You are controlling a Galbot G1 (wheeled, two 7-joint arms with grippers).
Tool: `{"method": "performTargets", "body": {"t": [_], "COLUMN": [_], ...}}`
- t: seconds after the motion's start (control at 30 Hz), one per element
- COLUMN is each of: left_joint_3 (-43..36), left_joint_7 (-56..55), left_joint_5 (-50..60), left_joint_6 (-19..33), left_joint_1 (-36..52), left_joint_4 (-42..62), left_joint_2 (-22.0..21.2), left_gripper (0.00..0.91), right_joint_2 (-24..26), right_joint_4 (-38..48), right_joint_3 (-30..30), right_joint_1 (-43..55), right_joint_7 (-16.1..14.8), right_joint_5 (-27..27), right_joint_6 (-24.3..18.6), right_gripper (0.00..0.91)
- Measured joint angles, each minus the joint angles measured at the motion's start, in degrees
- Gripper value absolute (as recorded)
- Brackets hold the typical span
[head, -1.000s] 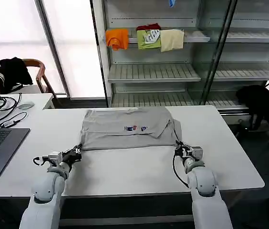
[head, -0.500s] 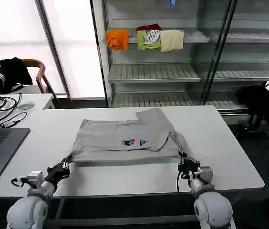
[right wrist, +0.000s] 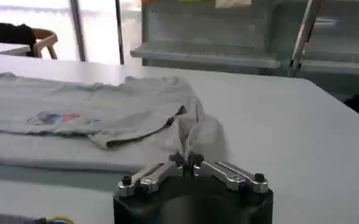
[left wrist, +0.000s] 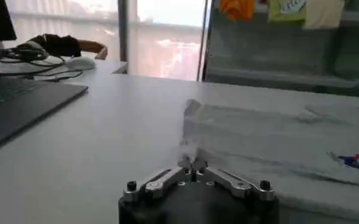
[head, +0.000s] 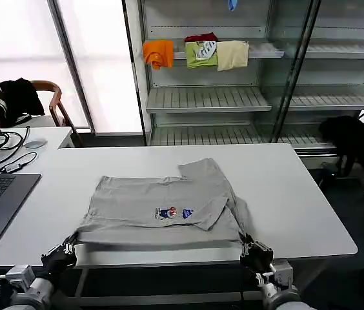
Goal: Fold and organize the clothes.
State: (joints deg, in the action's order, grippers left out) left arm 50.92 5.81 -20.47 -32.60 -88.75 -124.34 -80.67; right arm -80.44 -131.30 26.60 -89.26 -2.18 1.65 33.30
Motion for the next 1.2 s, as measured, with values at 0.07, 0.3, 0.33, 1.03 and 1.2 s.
{"method": "performTargets", "body": {"t": [0.07,0.3,0.33,1.03,1.2], "left_joint_3": [0.47,3.34,3.75,-6.34,-10.92], "left_joint_7": [-0.39,-0.55,-0.45,2.82,3.58], "left_joint_5": [-0.38,-1.91,-2.01,1.86,4.61], "left_joint_6": [0.12,0.03,-0.01,-0.55,-0.55], "left_joint_1": [-0.4,0.32,0.66,26.03,32.33], "left_joint_4": [-0.77,-3.73,-4.09,12.32,20.42], "left_joint_2": [-0.19,-0.69,-0.59,6.5,6.86], "left_gripper": [0.907,0.907,0.907,0.907,0.907], "right_joint_2": [-0.26,-1.54,-1.72,-6.47,-9.4], "right_joint_4": [-1.12,-4.8,-4.88,30.41,42.38], "right_joint_3": [0.23,0.81,0.72,-4.16,-3.74], "right_joint_1": [-0.29,1.4,2.36,42.25,49.17], "right_joint_7": [-0.17,-1.31,-1.42,-0.61,-0.65], "right_joint_5": [-0.82,-3.88,-4.12,-5.1,-4.92], "right_joint_6": [-0.04,-0.04,-0.02,0.06,-0.09], "right_gripper": [0.907,0.907,0.907,0.907,0.907]}}
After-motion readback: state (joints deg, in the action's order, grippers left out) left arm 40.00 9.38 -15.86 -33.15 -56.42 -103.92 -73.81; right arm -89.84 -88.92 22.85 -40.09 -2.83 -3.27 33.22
